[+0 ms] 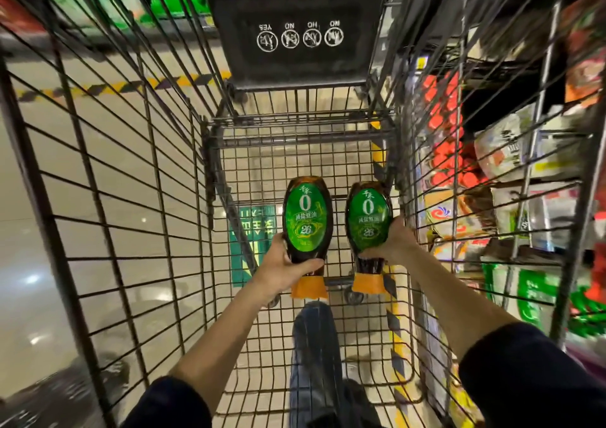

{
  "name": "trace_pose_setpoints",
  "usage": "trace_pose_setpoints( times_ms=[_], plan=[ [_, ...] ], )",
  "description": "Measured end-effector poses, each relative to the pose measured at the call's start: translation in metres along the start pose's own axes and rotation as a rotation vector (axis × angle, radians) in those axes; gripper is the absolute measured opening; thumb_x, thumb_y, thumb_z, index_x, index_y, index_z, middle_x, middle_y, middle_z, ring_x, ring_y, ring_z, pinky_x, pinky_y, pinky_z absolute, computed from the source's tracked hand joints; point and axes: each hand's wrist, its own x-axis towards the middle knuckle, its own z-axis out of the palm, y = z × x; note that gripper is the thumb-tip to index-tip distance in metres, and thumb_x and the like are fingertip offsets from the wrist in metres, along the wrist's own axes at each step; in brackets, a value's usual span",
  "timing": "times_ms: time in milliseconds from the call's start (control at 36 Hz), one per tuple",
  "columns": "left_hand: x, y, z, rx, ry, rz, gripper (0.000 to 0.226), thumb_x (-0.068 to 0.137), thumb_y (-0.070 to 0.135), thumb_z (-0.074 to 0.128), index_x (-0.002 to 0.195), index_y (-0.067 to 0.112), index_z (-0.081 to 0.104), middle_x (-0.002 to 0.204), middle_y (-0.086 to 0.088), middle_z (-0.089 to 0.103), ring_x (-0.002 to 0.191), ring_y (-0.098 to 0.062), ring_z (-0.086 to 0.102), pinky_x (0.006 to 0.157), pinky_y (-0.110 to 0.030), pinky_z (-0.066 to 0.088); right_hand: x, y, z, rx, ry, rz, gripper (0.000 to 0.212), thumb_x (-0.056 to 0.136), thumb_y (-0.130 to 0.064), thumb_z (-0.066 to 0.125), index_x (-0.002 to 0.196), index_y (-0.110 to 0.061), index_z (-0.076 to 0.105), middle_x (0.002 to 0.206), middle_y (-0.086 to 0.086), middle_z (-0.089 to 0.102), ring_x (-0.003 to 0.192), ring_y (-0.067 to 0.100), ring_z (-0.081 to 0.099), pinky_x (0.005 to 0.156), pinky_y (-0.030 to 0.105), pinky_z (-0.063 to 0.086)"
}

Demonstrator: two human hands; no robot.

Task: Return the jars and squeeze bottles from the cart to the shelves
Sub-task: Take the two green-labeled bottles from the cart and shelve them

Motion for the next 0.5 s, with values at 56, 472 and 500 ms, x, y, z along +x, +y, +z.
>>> trace_pose_setpoints(
  times_ms=[56,472,500],
  plan=[
    [-0.001,0.001,-0.001,-0.012,-0.002,-0.007,0.082,0.077,0.014,0.075,0.142,0.011,0.025,0.136,-0.008,0.046,0.108,-0.011,0.040,0.093,-0.027,0.040,0.003,0.000,0.001,0.082,-0.026,0.035,0.115,0.051,-0.013,0.090,0.142,-0.006,0.020,0.141,0.014,0.042,0.133,0.034,0.037,0.109,0.050,0.036],
    [-0.004,0.008,-0.009,0.013,0.014,-0.069,0.084,0.074,0.023,0.078,0.140,0.017,0.027,0.118,-0.004,0.051,0.110,-0.023,0.052,0.092,-0.042,0.051,0.003,0.016,0.005,0.513,-0.075,-0.022,0.088,0.064,0.007,0.080,0.137,-0.007,0.032,0.129,0.012,0.053,0.119,0.030,0.050,0.097,0.047,0.046],
    [-0.005,0.009,-0.009,0.008,0.017,-0.066,0.083,0.073,0.022,0.079,0.139,0.017,0.028,0.119,-0.003,0.052,0.112,-0.024,0.053,0.093,-0.043,0.051,0.001,0.017,0.006,0.529,-0.068,-0.035,0.083,0.066,0.008,0.078,0.136,-0.006,0.034,0.120,0.009,0.055,0.114,0.027,0.050,0.097,0.046,0.046]
  ],
)
